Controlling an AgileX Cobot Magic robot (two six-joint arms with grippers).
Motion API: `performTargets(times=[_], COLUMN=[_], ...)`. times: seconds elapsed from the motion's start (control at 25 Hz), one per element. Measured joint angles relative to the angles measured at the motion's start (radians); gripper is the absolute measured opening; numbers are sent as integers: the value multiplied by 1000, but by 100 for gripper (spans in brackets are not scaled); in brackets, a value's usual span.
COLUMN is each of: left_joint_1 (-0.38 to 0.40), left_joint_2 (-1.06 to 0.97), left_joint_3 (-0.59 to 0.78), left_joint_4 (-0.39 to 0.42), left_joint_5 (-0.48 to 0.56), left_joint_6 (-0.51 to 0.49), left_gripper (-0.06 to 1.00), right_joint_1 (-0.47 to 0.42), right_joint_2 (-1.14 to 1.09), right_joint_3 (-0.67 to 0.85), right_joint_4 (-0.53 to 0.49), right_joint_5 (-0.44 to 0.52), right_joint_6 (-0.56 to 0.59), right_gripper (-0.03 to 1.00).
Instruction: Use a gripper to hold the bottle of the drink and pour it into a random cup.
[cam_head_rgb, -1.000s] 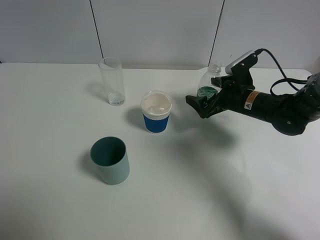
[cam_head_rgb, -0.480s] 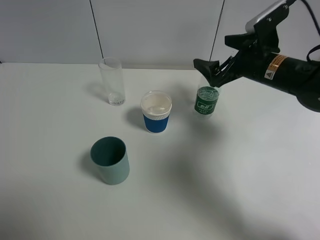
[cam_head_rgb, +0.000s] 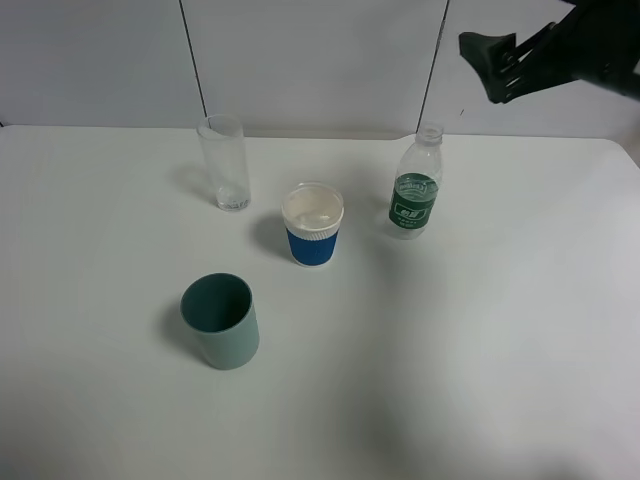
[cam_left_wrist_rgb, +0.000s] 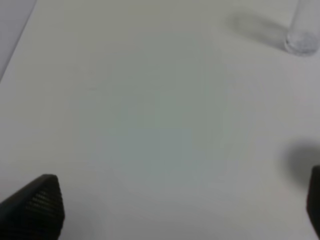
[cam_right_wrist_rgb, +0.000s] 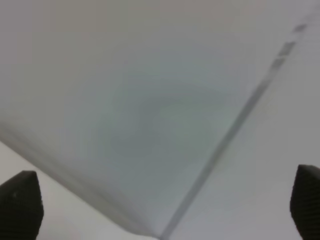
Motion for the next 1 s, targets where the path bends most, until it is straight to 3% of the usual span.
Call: performTargets(times=[0.2,0.48,1.0], left_joint_1=[0,0,0], left_joint_2=[0,0,0], left_joint_3=[0,0,0], left_joint_4=[0,0,0], left_joint_5=[0,0,0], left_joint_6=[0,0,0], left_gripper=[98,98,98], right_joint_1=[0,0,0], right_joint_2=[-172,-441,-944], right_joint_3=[0,0,0], right_joint_4=[65,94,157], right_joint_5=[197,429,1052], right_joint_6=[-91,-109,-173], right_gripper=[99,99,99])
